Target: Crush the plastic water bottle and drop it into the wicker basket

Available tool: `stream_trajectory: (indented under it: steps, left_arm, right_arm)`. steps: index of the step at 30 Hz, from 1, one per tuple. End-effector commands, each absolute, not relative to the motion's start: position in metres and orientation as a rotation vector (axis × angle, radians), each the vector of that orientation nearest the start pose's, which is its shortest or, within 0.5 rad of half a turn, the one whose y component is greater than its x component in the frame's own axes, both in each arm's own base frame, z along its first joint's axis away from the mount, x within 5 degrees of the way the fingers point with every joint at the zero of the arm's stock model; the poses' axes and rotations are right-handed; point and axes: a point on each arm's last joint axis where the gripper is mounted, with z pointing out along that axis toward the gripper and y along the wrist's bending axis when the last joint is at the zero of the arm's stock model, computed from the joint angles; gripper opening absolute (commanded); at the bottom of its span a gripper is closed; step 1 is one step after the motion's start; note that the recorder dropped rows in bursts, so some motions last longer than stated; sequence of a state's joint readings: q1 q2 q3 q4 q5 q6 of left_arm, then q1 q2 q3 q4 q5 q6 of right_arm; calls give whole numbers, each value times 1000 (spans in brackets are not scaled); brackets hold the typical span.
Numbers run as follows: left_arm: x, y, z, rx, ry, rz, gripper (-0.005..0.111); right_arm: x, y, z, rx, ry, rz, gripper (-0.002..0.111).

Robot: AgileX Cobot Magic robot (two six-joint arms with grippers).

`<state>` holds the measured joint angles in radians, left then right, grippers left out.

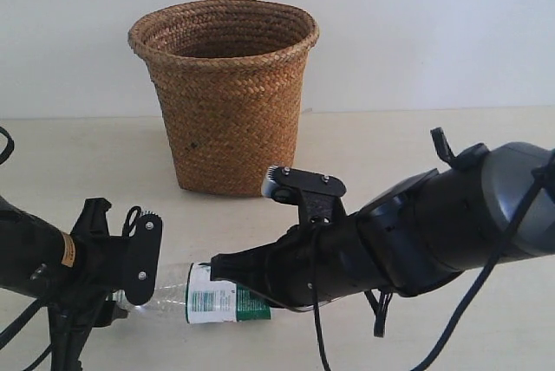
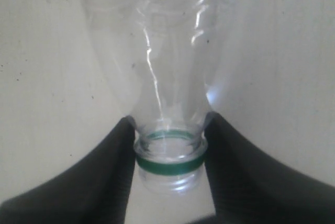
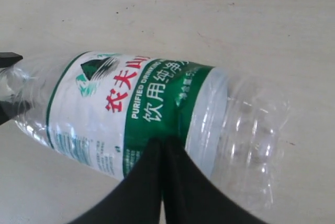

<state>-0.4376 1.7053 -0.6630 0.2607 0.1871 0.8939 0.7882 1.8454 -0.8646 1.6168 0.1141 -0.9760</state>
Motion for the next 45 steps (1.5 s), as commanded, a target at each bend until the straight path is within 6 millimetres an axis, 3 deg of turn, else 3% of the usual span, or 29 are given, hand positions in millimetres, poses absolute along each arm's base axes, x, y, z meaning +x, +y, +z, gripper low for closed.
stream_trajectory:
  steps: [1, 33, 45]
  left_arm:
    - [253, -115, 124, -2482, -2501, -341, 4]
    - [253, -116, 124, -2476, -2516, -337, 4]
    - [253, -116, 124, -2476, -2516, -337, 4]
  right_arm:
    - [233, 248, 103, -241, 2678, 636, 0]
    - [227, 250, 68, -197, 2813, 646, 0]
    - [228, 251, 78, -206, 2786, 671, 0]
